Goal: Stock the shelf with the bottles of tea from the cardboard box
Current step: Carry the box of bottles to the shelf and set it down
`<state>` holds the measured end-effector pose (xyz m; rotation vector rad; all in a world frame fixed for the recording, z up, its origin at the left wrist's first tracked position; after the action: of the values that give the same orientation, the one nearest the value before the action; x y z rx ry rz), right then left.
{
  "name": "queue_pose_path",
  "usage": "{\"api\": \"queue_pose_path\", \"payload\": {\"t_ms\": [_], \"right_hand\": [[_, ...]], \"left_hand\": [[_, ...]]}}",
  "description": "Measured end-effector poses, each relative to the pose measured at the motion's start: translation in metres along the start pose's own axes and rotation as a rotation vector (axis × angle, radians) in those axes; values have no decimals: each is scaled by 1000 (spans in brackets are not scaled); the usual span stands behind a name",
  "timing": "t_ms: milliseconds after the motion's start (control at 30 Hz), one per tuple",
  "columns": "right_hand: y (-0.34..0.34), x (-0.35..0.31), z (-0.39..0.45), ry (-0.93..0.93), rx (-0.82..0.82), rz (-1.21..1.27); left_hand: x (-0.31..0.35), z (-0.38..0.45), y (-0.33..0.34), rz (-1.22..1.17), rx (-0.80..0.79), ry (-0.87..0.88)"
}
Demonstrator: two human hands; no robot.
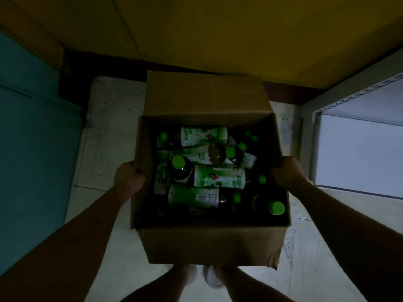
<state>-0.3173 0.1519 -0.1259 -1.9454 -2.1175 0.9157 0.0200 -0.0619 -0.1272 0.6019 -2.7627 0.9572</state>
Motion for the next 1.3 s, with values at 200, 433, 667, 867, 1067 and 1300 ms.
{"api": "queue_pose_path", "payload": {"t_ms": [200,433,667,867,1067,1300], "right_hand": [[-71,-21,-158,12,82,-1],[-162,-26,-403,74,203,85],[-174,22,-563,201,319,343],[-160,70,-655,318,438,472],[-154,139,-722,405,578,663],[-164,245,-759,497,671,805]], "left_hand": [[53,-137,-88,68,-79,97],[124,-353,-203,197,-93,280],[169,-489,-227,479,-141,461],[206,-535,-200,744,-201,619],[252,-601,-138,842,-292,816],[291,-692,-34,967,-324,997]]}}
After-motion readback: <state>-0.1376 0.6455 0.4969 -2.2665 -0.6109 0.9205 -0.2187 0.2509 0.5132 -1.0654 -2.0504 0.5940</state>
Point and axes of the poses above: each hand's wrist, its own z-axis towards the middle knuckle, its own y-axis out of the palm, x = y × z, the point moved 1 cm from there along z, towards the middle knuckle, and after that the axes turned 6 degrees about -x, right-handed, at the moved point
